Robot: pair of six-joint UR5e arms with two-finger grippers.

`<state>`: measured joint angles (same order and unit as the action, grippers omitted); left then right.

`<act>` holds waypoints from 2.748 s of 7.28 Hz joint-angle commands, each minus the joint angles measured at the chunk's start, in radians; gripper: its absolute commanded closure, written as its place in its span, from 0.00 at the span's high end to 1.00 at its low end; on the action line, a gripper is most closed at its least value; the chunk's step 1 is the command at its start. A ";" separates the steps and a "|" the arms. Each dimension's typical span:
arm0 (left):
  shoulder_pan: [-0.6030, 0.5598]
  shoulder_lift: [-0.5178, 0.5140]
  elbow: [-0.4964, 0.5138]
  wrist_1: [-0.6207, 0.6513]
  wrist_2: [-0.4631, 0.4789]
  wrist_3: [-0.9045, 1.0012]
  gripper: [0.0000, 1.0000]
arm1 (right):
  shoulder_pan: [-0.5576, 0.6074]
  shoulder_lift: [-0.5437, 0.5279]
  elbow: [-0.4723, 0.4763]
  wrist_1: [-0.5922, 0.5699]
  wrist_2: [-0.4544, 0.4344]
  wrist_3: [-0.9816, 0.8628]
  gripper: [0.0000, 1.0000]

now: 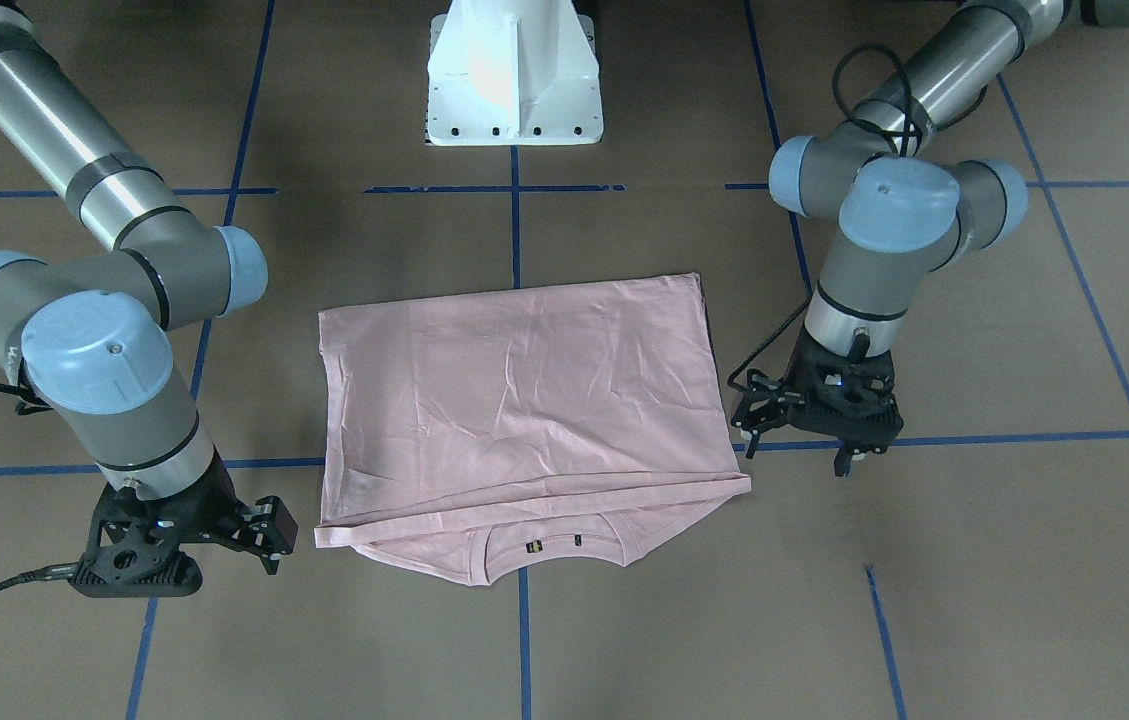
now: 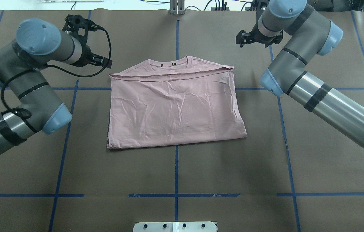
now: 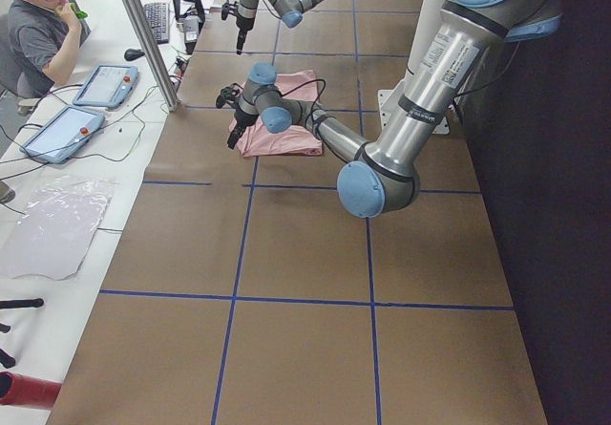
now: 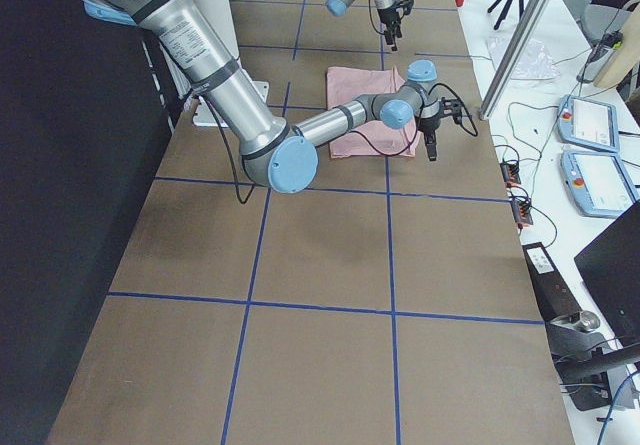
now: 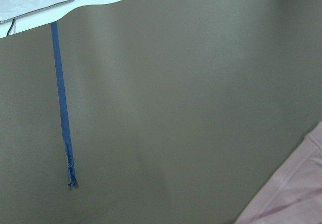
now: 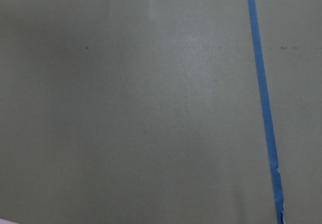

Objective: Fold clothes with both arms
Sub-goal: 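Release the hem and move the left gripper to the folded shirt's edge, then grasp the shirt edge with the left gripper and drag it away from the robot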

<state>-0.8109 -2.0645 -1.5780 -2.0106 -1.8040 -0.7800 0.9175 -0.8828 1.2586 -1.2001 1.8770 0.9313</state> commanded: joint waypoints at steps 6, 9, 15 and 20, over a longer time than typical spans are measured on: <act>0.421 0.221 -0.277 0.007 0.165 -0.517 0.71 | 0.004 -0.090 0.149 0.001 0.019 0.001 1.00; 0.420 0.236 -0.277 0.015 0.161 -0.509 0.67 | 0.004 -0.099 0.163 -0.006 0.025 0.001 1.00; 0.426 0.241 -0.263 0.016 0.161 -0.507 0.00 | 0.004 -0.107 0.162 0.001 0.025 0.000 1.00; 0.257 0.313 -0.297 0.012 0.160 -0.174 0.00 | 0.003 -0.108 0.165 0.002 0.025 0.006 1.00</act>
<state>-0.4683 -1.7636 -1.8844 -1.9975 -1.6437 -1.0884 0.9211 -0.9909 1.4210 -1.1986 1.9021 0.9323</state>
